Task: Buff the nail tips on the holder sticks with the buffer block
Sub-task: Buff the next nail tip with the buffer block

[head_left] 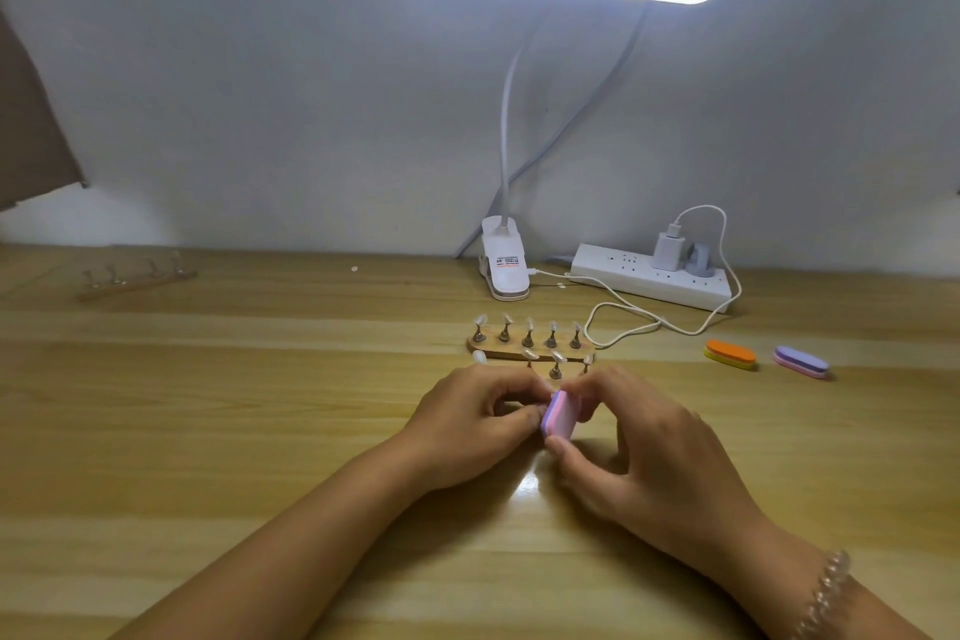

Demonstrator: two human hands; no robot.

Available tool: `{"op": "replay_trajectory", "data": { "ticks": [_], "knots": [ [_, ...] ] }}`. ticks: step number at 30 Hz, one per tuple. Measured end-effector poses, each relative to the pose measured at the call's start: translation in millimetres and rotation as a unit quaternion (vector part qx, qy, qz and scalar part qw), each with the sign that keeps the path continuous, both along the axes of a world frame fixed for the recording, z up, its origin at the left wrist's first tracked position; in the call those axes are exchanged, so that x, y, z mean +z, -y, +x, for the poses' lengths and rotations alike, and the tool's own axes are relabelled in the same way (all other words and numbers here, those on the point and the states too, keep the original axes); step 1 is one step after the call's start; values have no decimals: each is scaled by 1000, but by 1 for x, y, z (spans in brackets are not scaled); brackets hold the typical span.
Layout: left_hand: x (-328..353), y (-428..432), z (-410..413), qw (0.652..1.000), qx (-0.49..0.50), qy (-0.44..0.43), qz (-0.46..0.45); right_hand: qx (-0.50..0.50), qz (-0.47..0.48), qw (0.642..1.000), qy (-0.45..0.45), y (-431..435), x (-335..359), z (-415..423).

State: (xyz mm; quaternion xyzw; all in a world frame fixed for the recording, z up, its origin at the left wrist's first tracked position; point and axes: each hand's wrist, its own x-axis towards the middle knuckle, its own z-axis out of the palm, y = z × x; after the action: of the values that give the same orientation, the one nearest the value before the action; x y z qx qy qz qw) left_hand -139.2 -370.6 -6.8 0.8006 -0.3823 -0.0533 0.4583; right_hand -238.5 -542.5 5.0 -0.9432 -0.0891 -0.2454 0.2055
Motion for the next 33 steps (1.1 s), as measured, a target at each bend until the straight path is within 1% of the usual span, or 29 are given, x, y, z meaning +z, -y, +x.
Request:
{"op": "replay_trajectory", "data": {
  "ticks": [4,8,10,12,13,16,17,20,21,24,25,28,30,33],
  "knots": [
    [1,0,-1,1000,11,4,11,-37,57,998,1,7,0,5],
    [2,0,-2,1000,12,11,21,1,0,1000,3,0,-1,0],
    [2,1,-1,1000,16,10,21,-4,27,1000,-4,1,0,2],
    [2,1,-1,1000,19,9,20,-30,57,998,0,7,-1,6],
    [2,0,-1,1000,19,10,20,-33,52,998,2,7,-2,6],
    [2,0,-1,1000,21,9,17,-4,-1,1000,-8,2,-2,0],
    [2,0,-1,1000,21,8,16,-1,-2,1000,-15,1,-1,0],
    [2,1,-1,1000,20,6,18,-35,53,998,-10,7,-1,5],
    [2,0,-1,1000,20,6,18,-39,57,998,-10,8,-2,6],
    [1,0,1,1000,16,16,15,-3,17,1000,-18,3,-2,1],
    [1,0,1,1000,16,21,15,2,17,1000,-21,2,-1,1],
    [3,0,-1,1000,16,13,18,-33,67,997,-11,7,-2,6],
    [3,0,-2,1000,14,3,13,-35,53,998,-2,7,-2,5],
    [1,0,0,1000,7,10,-1,-1,21,1000,-14,1,-3,0]
  ]
}}
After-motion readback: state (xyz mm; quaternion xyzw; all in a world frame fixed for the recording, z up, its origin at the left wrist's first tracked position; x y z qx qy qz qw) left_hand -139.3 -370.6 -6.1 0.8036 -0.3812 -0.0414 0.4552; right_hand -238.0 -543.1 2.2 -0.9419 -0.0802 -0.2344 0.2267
